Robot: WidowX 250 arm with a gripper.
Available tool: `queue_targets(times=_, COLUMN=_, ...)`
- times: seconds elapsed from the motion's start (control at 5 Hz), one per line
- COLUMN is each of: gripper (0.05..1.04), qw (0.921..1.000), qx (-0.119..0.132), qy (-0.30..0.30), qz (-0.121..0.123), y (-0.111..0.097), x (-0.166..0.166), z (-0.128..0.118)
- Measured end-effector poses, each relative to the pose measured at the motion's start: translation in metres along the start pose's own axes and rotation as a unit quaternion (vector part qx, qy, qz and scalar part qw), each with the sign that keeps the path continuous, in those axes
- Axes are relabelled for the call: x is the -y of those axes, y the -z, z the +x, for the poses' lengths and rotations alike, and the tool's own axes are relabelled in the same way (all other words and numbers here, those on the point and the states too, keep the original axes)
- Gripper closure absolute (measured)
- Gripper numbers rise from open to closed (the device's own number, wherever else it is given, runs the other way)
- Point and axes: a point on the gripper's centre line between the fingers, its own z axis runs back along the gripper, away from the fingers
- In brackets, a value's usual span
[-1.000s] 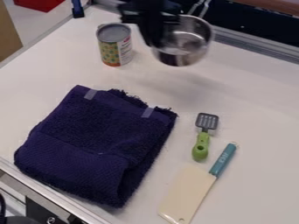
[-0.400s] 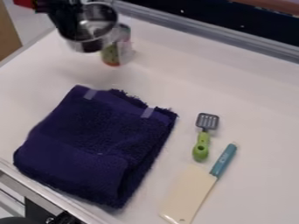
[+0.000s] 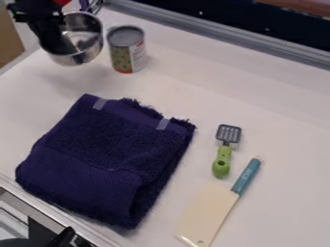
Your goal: Rebote pick the silver pan to left side the table
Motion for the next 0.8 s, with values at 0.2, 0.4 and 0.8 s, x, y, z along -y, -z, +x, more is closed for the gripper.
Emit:
queue_targets(times=0.2, gripper=1.023, qw=0.9995, qx=-0.012, qy=0.03, qz=0.003, y=0.012, x=-0.002, z=-0.008)
queue_targets(times=0.4, gripper=1.023, qw=0.9989, qx=-0.017, qy=0.043, qz=0.003, y=0.027, x=-0.002, z=-0.018)
queue_targets(times=0.8, gripper=1.023, qw=0.9994, qx=-0.021, qy=-0.003, qz=0.028, y=0.046, x=-0.01, z=-0.021)
